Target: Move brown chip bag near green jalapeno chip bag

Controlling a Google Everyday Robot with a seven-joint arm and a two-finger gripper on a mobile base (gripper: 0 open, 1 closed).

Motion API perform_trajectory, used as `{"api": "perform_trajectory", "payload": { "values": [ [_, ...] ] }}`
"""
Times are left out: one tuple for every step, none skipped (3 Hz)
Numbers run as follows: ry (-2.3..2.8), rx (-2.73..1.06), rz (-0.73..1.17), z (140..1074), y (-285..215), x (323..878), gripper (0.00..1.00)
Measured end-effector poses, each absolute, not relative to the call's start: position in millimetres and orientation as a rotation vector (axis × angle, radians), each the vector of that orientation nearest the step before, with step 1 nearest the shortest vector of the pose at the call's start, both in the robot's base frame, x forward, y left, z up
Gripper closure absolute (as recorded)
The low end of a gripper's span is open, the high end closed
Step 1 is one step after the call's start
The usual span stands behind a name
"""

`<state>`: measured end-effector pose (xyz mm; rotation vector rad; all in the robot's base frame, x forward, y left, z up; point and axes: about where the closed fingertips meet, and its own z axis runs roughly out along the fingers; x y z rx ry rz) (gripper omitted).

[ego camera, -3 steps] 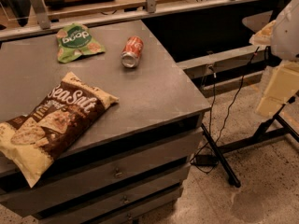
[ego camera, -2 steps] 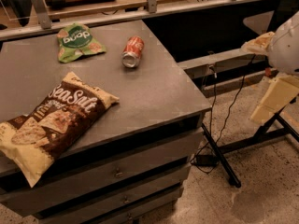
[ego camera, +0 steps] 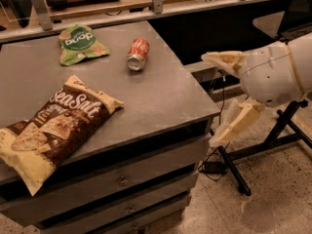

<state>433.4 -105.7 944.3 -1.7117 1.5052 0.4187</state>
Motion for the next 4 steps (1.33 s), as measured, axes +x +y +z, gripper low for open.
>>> {"api": "perform_trajectory", "payload": {
  "values": [
    [1.437, -1.692, 0.465, 959.8, -88.2, 428.3, 0.00],
    [1.444, -1.692, 0.462, 959.2, -89.4, 428.6, 0.00],
    [1.369, -1.645, 0.507, 950.0, -56.9, 447.8, 0.00],
    [1.291, -1.623, 0.548, 941.0, -24.0, 469.9, 0.00]
  ]
}}
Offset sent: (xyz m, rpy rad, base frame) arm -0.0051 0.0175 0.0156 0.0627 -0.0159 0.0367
